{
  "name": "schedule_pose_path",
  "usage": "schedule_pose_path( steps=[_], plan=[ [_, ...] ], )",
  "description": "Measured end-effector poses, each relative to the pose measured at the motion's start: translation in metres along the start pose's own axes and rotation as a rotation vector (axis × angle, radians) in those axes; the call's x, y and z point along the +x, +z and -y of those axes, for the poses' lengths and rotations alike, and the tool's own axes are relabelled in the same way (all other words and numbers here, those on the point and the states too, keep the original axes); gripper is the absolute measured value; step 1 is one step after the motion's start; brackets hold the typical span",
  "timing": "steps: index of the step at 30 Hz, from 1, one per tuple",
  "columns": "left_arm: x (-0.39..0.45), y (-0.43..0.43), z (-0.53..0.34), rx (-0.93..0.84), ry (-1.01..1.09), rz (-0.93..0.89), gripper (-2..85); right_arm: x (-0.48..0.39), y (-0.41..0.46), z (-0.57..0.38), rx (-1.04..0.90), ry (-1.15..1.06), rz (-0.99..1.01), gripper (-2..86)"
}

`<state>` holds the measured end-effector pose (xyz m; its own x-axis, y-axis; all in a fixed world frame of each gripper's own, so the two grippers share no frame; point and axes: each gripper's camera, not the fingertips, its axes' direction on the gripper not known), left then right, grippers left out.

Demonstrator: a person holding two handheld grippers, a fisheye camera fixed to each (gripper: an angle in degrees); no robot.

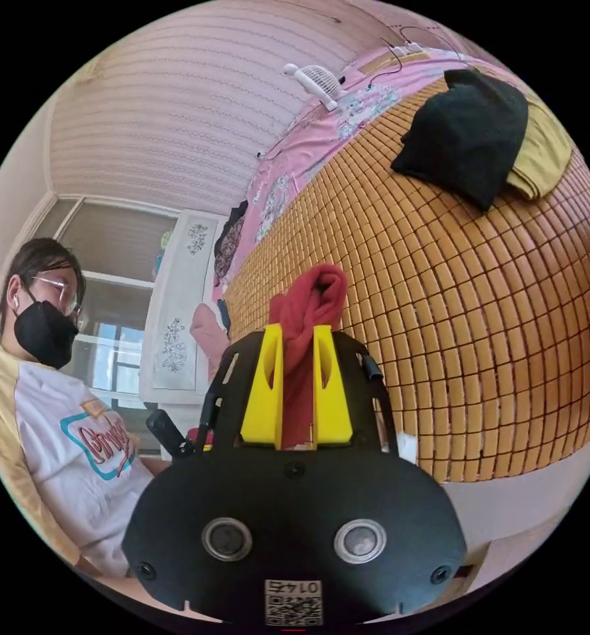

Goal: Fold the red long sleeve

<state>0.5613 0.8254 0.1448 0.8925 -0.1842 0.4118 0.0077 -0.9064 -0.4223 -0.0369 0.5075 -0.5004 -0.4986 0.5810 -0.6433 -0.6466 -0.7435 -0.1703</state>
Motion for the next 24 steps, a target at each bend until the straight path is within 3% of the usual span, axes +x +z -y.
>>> schedule_pose_path(
  steps=[4,6,11,15,21,24],
  plan=[
    [-0.013,-0.01,-0.017,0.106,-0.138,-0.062,3.7,-0.076,0.013,0.029,-0.111,-0.198,-0.222,7.6],
    [-0.032,-0.025,-0.037,0.167,-0.243,-0.052,3.7,-0.12,0.063,0.053,-0.202,-0.289,-0.291,8.2],
    [-0.087,-0.051,-0.082,0.26,-0.434,0.093,4.1,-0.153,0.201,0.08,-0.302,-0.37,-0.297,9.1],
    [-0.143,-0.041,-0.127,0.216,-0.65,0.246,4.1,-0.137,0.296,0.095,-0.419,-0.31,-0.257,6.5],
    [-0.188,-0.038,-0.18,0.253,-0.874,0.013,6.7,-0.165,0.299,0.111,-0.49,-0.478,-0.114,7.6],
    [-0.185,-0.051,-0.193,0.265,-0.919,0.013,12.1,-0.202,0.265,0.113,-0.343,-0.737,-0.219,8.4]
  ],
)
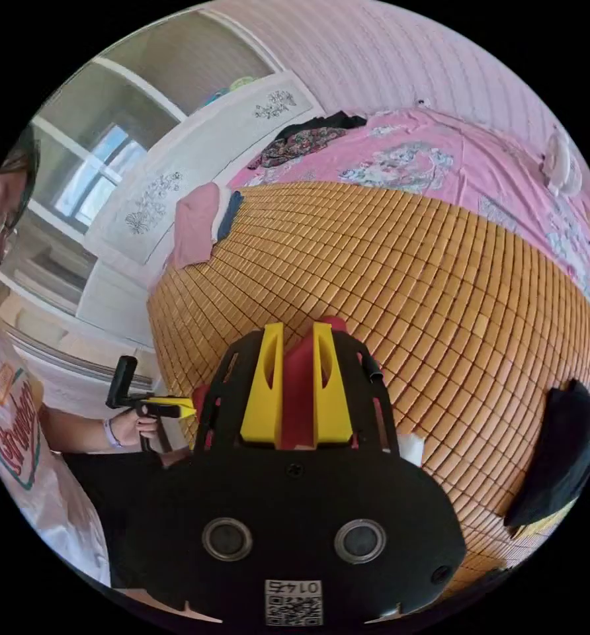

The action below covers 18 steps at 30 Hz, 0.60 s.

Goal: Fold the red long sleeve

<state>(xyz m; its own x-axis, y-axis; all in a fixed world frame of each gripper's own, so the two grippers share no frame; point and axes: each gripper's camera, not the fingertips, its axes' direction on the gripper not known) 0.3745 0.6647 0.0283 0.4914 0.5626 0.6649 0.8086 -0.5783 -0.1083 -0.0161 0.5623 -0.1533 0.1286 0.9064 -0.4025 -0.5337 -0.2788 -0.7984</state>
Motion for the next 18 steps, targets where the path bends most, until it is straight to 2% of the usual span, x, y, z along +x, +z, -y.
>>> schedule_pose_path(
  steps=[1,3,6,10,12,18],
  plan=[
    [0.0,-0.003,-0.001,0.001,-0.002,-0.002,12.9,-0.002,-0.003,0.003,-0.008,-0.025,-0.054,9.8],
    [0.007,-0.013,-0.005,0.024,0.009,0.018,14.0,0.008,0.012,0.02,-0.145,-0.068,-0.158,14.1],
    [0.021,-0.008,-0.004,0.044,0.03,0.077,15.6,0.035,0.064,0.037,-0.353,-0.068,-0.057,16.0],
    [0.032,0.013,0.004,0.01,0.064,0.187,13.6,0.061,0.115,0.053,-0.554,-0.063,0.12,14.3],
    [0.041,0.017,0.008,0.011,0.088,0.23,12.4,0.08,0.123,0.061,-0.591,0.019,0.241,13.2],
    [0.07,0.009,0.02,-0.092,0.105,0.29,13.9,0.083,0.103,0.055,-0.516,-0.04,0.273,9.4]
  ],
)
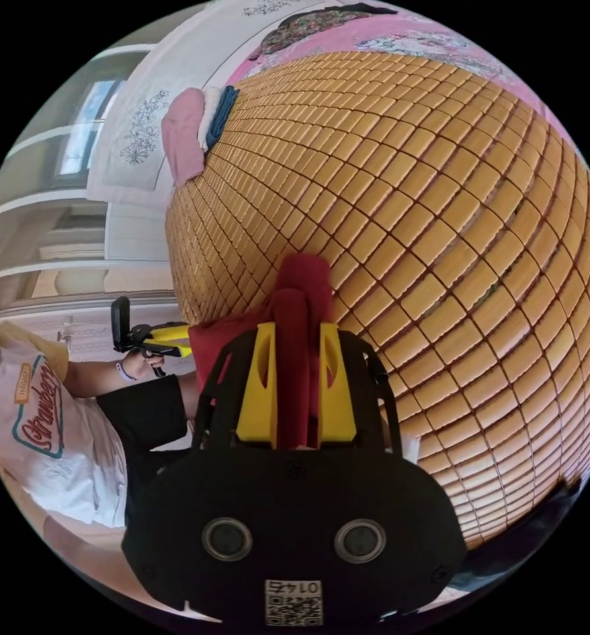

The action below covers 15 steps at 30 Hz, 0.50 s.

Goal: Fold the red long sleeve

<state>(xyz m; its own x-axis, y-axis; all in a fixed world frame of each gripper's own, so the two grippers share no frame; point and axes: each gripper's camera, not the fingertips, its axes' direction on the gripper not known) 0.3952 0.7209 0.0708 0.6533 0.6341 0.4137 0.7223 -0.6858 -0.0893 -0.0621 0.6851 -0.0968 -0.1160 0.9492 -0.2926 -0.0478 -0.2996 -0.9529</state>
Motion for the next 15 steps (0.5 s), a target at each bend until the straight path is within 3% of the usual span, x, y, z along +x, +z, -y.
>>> schedule_pose_path(
  steps=[11,15],
  plan=[
    [0.062,-0.034,0.03,-0.036,0.263,0.269,16.1,-0.028,-0.051,-0.105,0.195,0.011,-0.049,8.3],
    [0.074,-0.027,0.05,-0.036,0.383,0.157,17.7,-0.017,-0.059,-0.167,0.257,0.147,-0.033,9.5]
  ],
)
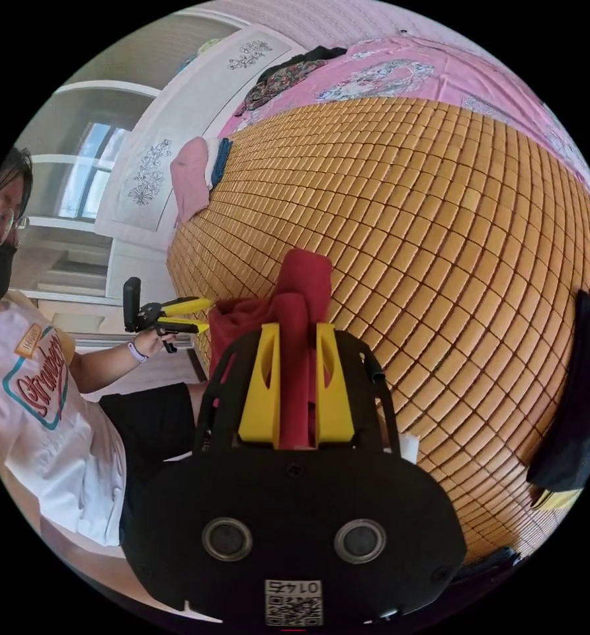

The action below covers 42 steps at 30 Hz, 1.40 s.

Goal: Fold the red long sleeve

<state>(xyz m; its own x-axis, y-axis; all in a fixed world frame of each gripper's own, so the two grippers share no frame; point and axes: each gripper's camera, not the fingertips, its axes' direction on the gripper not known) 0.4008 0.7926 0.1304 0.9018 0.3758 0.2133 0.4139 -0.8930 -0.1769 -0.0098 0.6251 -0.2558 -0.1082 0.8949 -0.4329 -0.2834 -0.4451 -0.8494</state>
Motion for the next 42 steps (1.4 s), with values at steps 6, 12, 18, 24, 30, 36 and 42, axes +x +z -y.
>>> schedule_pose_path(
  steps=[6,12,18,24,30,36,42],
  plan=[
    [-0.002,0.011,0.053,-0.055,0.083,-0.062,16.7,0.069,-0.015,-0.08,0.235,0.335,0.195,18.2],
    [-0.004,0.004,0.073,-0.071,0.096,-0.079,12.4,0.075,-0.006,-0.092,0.17,0.305,0.132,17.5],
    [-0.005,-0.018,0.09,-0.13,0.119,-0.132,5.0,0.075,-0.014,-0.11,0.162,0.291,0.284,9.9],
    [0.04,-0.085,0.088,-0.187,0.25,-0.17,3.2,0.043,-0.044,-0.168,0.33,0.177,0.343,8.0],
    [0.131,-0.125,0.121,-0.211,0.403,-0.31,3.0,0.01,-0.117,-0.273,0.537,0.179,0.257,7.6],
    [0.166,-0.075,0.193,-0.152,0.395,-0.274,4.9,0.064,-0.136,-0.341,0.533,0.518,0.158,13.1],
    [0.212,0.005,0.239,-0.255,0.417,0.093,12.9,0.069,-0.124,-0.34,0.574,0.58,0.082,21.8]
  ],
)
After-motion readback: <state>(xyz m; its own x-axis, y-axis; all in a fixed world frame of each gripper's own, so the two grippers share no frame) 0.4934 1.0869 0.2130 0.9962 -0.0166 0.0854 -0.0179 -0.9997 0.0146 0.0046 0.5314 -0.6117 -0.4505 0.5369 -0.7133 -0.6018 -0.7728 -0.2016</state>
